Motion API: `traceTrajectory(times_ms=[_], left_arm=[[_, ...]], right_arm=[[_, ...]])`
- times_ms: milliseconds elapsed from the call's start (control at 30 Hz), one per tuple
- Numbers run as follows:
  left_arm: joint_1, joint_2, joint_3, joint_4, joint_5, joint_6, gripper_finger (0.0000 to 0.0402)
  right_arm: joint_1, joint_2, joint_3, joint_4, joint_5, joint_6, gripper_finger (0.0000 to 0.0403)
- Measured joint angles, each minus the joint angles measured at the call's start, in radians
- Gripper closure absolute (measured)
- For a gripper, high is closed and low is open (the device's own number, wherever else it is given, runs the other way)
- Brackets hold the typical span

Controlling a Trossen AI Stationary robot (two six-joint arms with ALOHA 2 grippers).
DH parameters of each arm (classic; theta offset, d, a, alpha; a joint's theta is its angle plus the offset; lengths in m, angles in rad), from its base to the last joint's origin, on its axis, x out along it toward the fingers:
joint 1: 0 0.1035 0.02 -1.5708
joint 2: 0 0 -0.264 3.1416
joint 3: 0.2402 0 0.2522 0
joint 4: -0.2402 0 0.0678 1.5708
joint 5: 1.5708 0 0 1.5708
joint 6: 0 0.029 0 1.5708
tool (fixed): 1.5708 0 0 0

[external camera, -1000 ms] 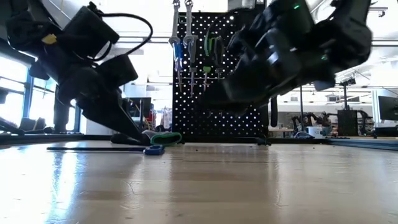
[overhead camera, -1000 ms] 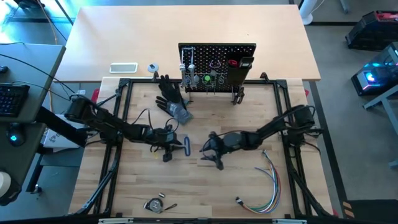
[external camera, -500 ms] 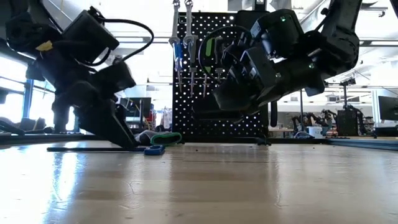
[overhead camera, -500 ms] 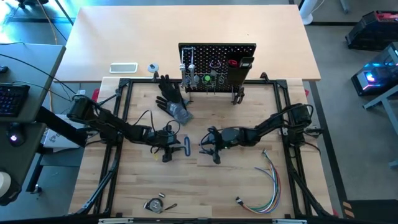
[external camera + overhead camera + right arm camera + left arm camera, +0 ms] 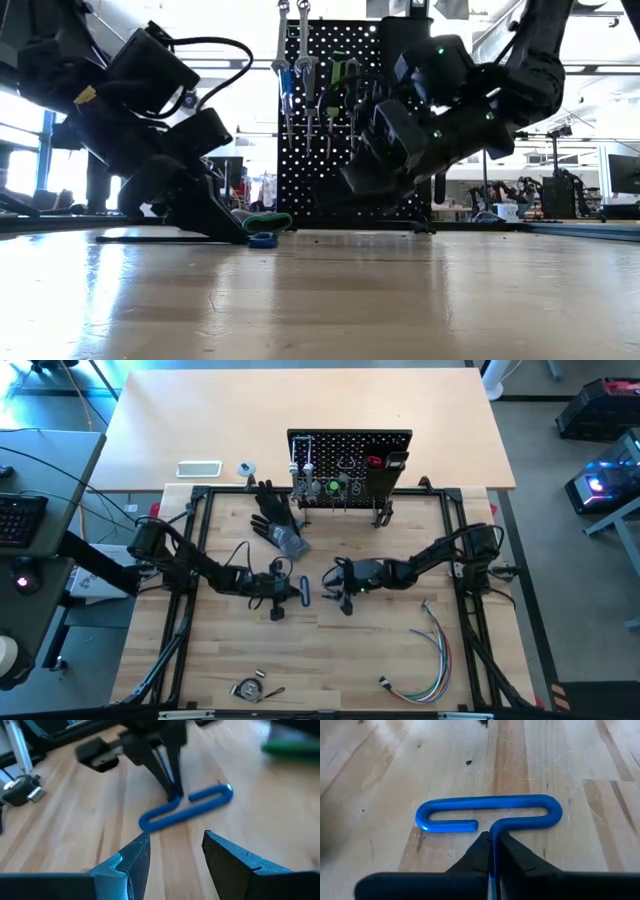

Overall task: Hang tools onto peg board
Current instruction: Hang the blue pick tool on the pegboard

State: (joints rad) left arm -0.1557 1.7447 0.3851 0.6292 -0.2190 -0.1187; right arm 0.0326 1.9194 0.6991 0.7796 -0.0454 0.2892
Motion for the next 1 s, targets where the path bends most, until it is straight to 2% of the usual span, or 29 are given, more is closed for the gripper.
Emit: traceTrajectory(times_ms=[167,367,500,700,933,1000], left_arm=[[-0.023,-0.013,-0.004,0.054,-0.058,0.051,0.0396],[-0.026,-0.022,0.004,0.079,-0.071,0.098,0.0399],[-0.032,-0.023,0.024,0.087,-0.078,0.121,0.04],[-0.036,-0.024,0.049,0.096,-0.081,0.149,0.0397],[-0.038,-0.025,0.048,0.089,-0.114,0.15,0.0398],[-0.04,-0.031,0.048,0.086,-0.093,0.15,0.0399]], right_arm=[[-0.037,0.034,-0.001,0.005,-0.095,0.177,0.0226],[-0.047,0.131,0.022,0.167,-0.11,0.316,0.0226],[-0.038,0.177,0.097,0.14,-0.114,0.337,0.0226],[-0.026,0.2,0.211,-0.063,-0.096,0.338,0.0226],[-0.027,0.201,0.222,-0.098,-0.082,0.329,0.0226],[-0.027,0.198,0.221,-0.098,-0.088,0.312,0.0226]])
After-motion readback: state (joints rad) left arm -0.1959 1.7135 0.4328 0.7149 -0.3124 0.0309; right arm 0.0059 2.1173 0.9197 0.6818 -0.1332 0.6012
